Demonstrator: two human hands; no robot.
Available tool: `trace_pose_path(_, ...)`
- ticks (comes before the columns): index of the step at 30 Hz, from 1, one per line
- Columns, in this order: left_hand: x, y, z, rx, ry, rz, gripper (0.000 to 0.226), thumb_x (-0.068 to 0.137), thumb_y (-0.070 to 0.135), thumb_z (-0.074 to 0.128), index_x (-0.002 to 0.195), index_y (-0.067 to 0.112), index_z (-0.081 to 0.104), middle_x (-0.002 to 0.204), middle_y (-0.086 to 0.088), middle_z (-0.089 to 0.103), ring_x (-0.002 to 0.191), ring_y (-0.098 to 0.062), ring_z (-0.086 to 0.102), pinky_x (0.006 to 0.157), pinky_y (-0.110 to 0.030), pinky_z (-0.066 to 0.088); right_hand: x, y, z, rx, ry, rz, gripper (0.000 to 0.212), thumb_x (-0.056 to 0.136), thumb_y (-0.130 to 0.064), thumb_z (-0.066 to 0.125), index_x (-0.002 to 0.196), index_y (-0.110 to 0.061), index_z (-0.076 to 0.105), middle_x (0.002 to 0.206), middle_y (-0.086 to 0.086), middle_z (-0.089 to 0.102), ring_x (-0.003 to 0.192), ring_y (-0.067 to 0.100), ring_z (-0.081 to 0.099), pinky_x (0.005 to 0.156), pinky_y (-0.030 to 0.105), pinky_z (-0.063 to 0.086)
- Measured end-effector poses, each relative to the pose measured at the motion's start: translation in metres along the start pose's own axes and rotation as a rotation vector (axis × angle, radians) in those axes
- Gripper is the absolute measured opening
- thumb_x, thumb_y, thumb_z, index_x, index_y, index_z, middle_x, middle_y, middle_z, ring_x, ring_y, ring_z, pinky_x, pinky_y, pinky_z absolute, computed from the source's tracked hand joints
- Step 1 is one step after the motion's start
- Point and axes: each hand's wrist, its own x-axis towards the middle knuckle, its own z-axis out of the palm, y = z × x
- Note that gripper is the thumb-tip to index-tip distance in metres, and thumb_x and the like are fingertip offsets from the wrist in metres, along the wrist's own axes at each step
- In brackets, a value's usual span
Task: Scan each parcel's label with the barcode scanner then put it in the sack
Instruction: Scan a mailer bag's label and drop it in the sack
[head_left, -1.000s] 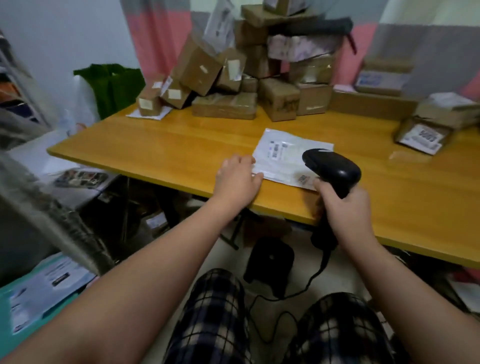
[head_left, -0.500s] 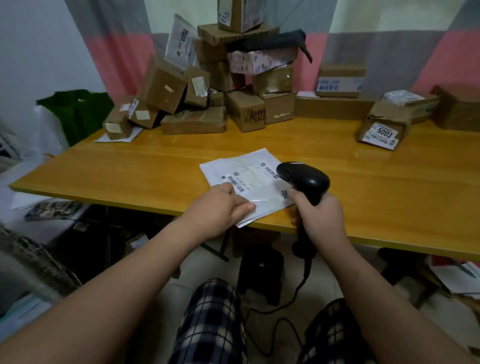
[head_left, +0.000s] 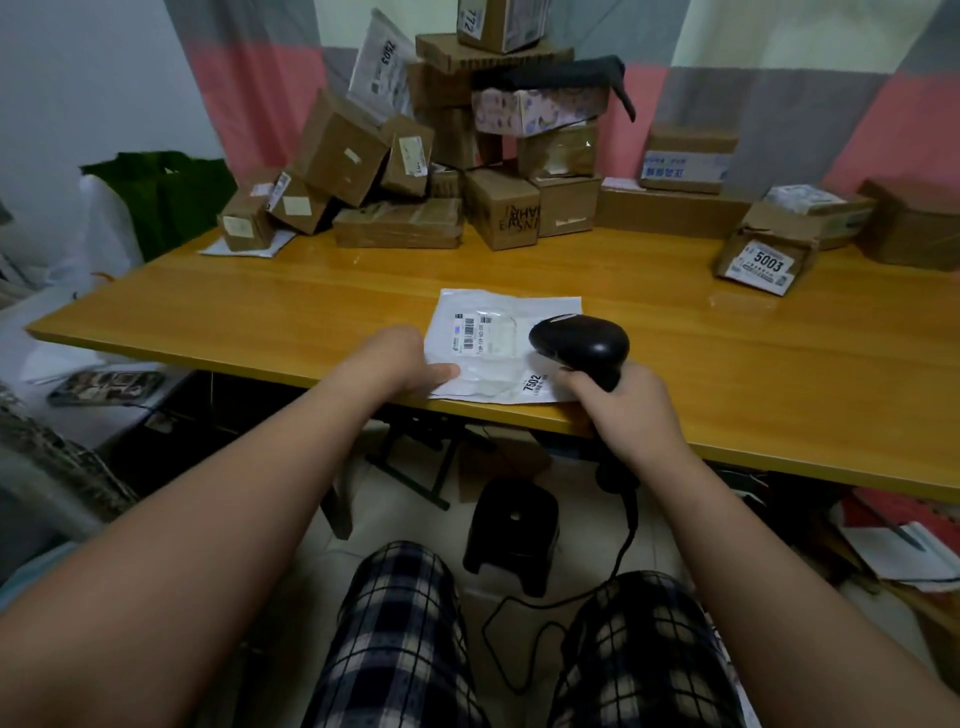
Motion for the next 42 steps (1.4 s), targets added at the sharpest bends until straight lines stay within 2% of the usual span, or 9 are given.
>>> trace_pose_path(6,0.003,0.01,0.007,-0.394,0.121,0.019,0.035,0.089,0.019,0.064,0.121,0.005,0.058,0.12,-0.013,0.063,0.1,-0.03,0.059,0.077,-0.031,0.045,-0.009,-0.003,0.006,-0.026,0.005,-0.066,0.036,0.082,-0.036,0.071,0.058,-0.024,0.047,0.054,-0.007,0.045,0.058,0.016,0.045,0.052,0.033,0.03)
trace_pose_path(9,0.002,0.001,0.002,-0.588,0.353,0.086,0.028,0.091,0.013,0.058,0.118,0.006,0.055,0.109,-0.01,0.06,0.092,-0.027,0.055,0.072,-0.032,0.042,-0.019,-0.005,0.006,-0.024,0.011,-0.151,0.035,0.072,-0.053,0.071,0.066,-0.021,0.058,0.058,-0.005,0.056,0.062,0.017,0.053,0.054,0.035,0.039)
trace_pose_path(13,-0.006,-0.014,-0.016,-0.839,0.364,0.282,0.023,0.085,0.01,0.07,0.104,0.011,0.057,0.091,-0.002,0.06,0.079,-0.019,0.057,0.067,-0.03,0.047,-0.027,-0.018,0.004,-0.031,0.09,-0.233,0.042,0.061,-0.062,0.056,0.066,-0.021,0.059,0.061,-0.004,0.059,0.066,0.018,0.059,0.056,0.034,0.042)
trace_pose_path(20,-0.016,-0.024,-0.034,-0.839,0.476,0.373,0.027,0.079,0.01,0.076,0.097,0.011,0.055,0.088,0.002,0.061,0.069,-0.008,0.057,0.055,-0.016,0.048,-0.024,-0.038,-0.002,-0.137,0.118,-0.338,0.026,0.071,-0.04,0.067,0.065,-0.023,0.049,0.061,-0.009,0.049,0.069,0.022,0.054,0.051,0.026,0.032)
trace_pose_path(23,-0.016,-0.023,-0.036,-0.766,0.489,0.369,0.029,0.08,0.011,0.075,0.104,0.007,0.059,0.1,-0.004,0.063,0.085,-0.016,0.061,0.069,-0.029,0.054,-0.025,-0.042,-0.002,-0.189,0.095,-0.323,0.026,0.062,-0.047,0.054,0.057,-0.025,0.04,0.056,-0.008,0.043,0.062,0.019,0.047,0.048,0.026,0.026)
trace_pose_path(28,-0.012,-0.022,-0.035,-0.771,0.514,0.401,0.028,0.081,0.009,0.074,0.106,0.004,0.061,0.098,-0.006,0.062,0.084,-0.016,0.058,0.068,-0.022,0.049,-0.022,-0.04,-0.002,-0.195,0.102,-0.344,0.036,0.052,-0.063,0.038,0.056,-0.027,0.039,0.055,-0.009,0.042,0.065,0.023,0.051,0.051,0.029,0.026)
trace_pose_path(35,-0.015,-0.023,-0.035,-0.779,0.532,0.411,0.023,0.082,0.011,0.073,0.103,0.008,0.062,0.089,0.004,0.06,0.076,-0.005,0.056,0.062,-0.011,0.046,-0.022,-0.037,-0.001,-0.137,0.133,-0.369,0.033,0.058,-0.06,0.045,0.056,-0.027,0.038,0.054,-0.009,0.041,0.062,0.02,0.046,0.049,0.029,0.031)
trace_pose_path(38,-0.03,-0.032,-0.035,-0.877,0.54,0.424,0.017,0.083,0.01,0.072,0.094,0.015,0.06,0.084,0.008,0.062,0.074,-0.003,0.059,0.066,-0.02,0.049,-0.023,-0.041,0.007,-0.092,0.107,-0.377,0.028,0.062,-0.048,0.054,0.055,-0.025,0.04,0.05,-0.009,0.04,0.059,0.016,0.043,0.049,0.03,0.032)
trace_pose_path(42,-0.068,-0.062,-0.019,-0.974,0.553,0.355,0.015,0.088,0.013,0.068,0.086,0.02,0.055,0.082,0.003,0.063,0.069,-0.003,0.06,0.062,-0.02,0.05,-0.033,-0.052,0.033,-0.016,0.019,-0.404,0.033,0.055,-0.056,0.047,0.052,-0.024,0.039,0.044,-0.01,0.043,0.052,0.002,0.037,0.049,0.03,0.034)
